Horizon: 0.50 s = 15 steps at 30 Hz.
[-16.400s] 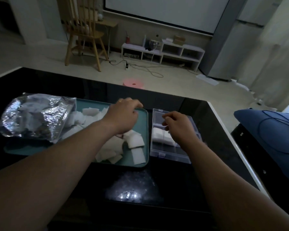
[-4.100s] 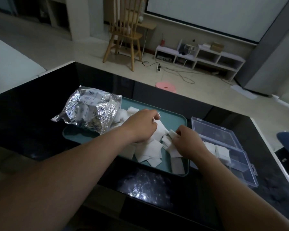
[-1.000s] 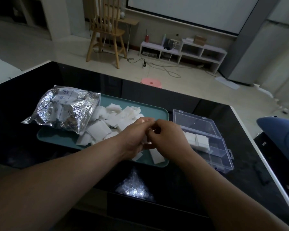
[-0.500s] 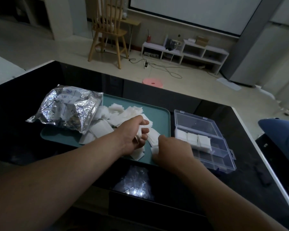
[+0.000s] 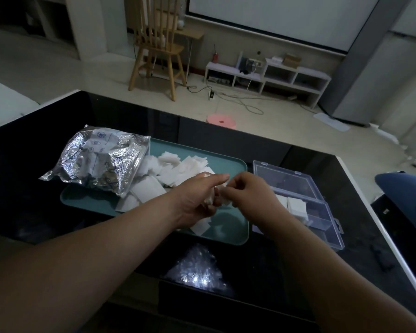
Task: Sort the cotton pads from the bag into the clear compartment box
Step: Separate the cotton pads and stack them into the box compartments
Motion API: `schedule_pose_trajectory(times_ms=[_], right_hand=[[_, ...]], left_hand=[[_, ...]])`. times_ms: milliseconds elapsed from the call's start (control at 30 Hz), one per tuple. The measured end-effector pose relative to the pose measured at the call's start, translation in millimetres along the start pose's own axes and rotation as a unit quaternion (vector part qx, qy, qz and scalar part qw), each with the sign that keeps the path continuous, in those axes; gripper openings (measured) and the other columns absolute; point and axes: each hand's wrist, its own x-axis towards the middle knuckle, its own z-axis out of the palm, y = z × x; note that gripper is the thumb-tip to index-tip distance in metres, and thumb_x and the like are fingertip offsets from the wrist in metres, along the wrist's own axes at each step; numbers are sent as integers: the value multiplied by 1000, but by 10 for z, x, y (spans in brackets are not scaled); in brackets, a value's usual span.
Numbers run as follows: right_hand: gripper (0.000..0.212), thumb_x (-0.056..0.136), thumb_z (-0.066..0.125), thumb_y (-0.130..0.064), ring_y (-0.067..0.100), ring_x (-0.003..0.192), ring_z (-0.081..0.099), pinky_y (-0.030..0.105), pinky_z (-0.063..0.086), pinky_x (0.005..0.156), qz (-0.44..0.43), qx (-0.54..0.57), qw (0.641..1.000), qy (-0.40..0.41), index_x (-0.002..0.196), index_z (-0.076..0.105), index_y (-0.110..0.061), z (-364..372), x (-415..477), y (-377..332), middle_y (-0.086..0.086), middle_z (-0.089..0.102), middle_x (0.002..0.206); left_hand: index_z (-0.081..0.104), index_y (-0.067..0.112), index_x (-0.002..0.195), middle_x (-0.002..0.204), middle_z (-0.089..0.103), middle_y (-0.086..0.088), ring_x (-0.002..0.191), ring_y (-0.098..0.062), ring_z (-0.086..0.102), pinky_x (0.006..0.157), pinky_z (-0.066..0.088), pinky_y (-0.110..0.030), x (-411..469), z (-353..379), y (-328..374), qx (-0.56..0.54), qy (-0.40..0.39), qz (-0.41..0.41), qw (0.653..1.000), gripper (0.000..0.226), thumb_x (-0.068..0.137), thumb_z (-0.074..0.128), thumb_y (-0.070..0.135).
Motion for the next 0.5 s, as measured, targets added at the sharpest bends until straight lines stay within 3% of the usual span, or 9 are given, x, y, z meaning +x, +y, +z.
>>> schedule_pose_trajectory(times_ms=[133, 233, 300, 433, 500], right_hand=[[18, 88, 73, -29, 33, 86, 73, 49, 60, 77, 4, 30, 999, -21, 94, 66, -13, 113, 35, -9, 9, 75, 87], [5, 90, 69, -18, 24, 79, 72, 40, 55, 68, 13, 58, 997, -44, 93, 69, -14, 119, 60, -5, 7, 77, 86], [9, 92, 64, -8, 19, 77, 68, 36, 51, 69, 32, 89, 993, -67, 95, 71, -12, 119, 76, 2, 12, 77, 91], [19, 97, 57, 1, 19, 78, 71, 35, 53, 69, 84, 176, 977, -84, 110, 69, -6, 117, 132, 23, 11, 79, 93], [18, 98, 56, -2, 19, 78, 73, 34, 56, 68, 71, 128, 988, -54, 107, 69, -11, 107, 158, 52, 6, 79, 91]], left_hand=[[65, 21, 84, 67, 56, 3, 56, -7, 47, 41, 29, -16, -24, -44, 22, 3, -10, 9, 1000, 17, 100, 61, 26], [66, 18, 86, 71, 57, 0, 55, -7, 44, 40, 26, -14, -38, -92, 18, -10, -11, -4, 1000, 15, 100, 60, 21], [67, 17, 89, 73, 59, -2, 53, -7, 44, 38, 27, -13, -49, -101, 22, -26, 0, -24, 999, 12, 99, 62, 20], [58, 15, 96, 86, 66, -9, 66, -20, 63, 42, 38, -19, -10, -145, 53, -14, 95, -25, 995, 6, 99, 56, 11], [54, 11, 105, 95, 67, -14, 75, -28, 71, 44, 49, -23, -5, -178, 113, -34, 140, -20, 989, 7, 100, 51, 7]])
